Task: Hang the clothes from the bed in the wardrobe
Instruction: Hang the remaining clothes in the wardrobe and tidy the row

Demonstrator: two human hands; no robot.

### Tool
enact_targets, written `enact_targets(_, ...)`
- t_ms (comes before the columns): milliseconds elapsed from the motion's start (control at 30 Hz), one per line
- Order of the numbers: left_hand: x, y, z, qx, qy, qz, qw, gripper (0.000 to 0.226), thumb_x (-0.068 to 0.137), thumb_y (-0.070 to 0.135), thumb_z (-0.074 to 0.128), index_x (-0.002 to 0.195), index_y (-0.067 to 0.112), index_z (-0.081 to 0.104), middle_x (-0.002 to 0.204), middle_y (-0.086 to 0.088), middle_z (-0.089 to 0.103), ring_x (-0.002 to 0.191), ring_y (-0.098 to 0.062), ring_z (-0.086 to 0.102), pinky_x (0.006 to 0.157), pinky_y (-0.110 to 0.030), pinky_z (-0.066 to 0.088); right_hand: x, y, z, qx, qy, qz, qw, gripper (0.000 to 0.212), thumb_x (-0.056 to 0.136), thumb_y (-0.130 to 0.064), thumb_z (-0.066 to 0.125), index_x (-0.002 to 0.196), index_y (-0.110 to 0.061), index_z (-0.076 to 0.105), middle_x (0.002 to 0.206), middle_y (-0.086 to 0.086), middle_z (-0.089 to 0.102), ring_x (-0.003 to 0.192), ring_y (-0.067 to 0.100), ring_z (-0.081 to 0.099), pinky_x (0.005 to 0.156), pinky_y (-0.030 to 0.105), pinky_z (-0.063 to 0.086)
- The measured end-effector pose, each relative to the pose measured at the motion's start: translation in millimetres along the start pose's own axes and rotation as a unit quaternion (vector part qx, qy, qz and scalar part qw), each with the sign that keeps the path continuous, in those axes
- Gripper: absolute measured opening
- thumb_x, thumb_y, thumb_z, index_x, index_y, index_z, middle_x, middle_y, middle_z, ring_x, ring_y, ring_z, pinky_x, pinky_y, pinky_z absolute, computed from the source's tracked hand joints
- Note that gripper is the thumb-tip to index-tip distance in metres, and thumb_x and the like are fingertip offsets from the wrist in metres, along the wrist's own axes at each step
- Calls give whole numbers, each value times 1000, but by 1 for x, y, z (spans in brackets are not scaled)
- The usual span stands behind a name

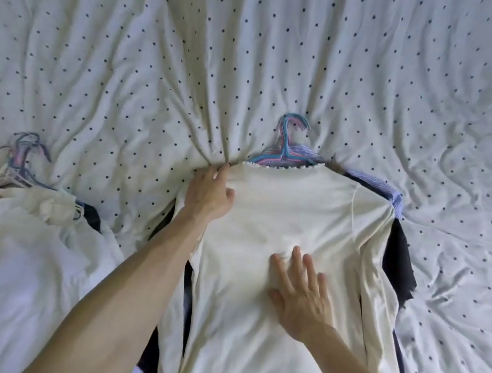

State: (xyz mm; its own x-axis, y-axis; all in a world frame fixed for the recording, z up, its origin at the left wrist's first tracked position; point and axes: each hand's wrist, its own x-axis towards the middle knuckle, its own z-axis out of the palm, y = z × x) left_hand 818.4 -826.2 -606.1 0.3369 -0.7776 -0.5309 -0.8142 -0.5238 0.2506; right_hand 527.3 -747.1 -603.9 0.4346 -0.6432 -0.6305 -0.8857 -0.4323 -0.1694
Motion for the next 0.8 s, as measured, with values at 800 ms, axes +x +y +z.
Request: enact_targets(800,-229,105,-106,-167,128,112,971,39,89,53,41,97,27,69,84,1,66,86,-28,64,71,-38,50,-230,29,-150,275,187,127,934,57,97,-55,46,147,-26,43,159,-7,32,144,17,34,113,30,30)
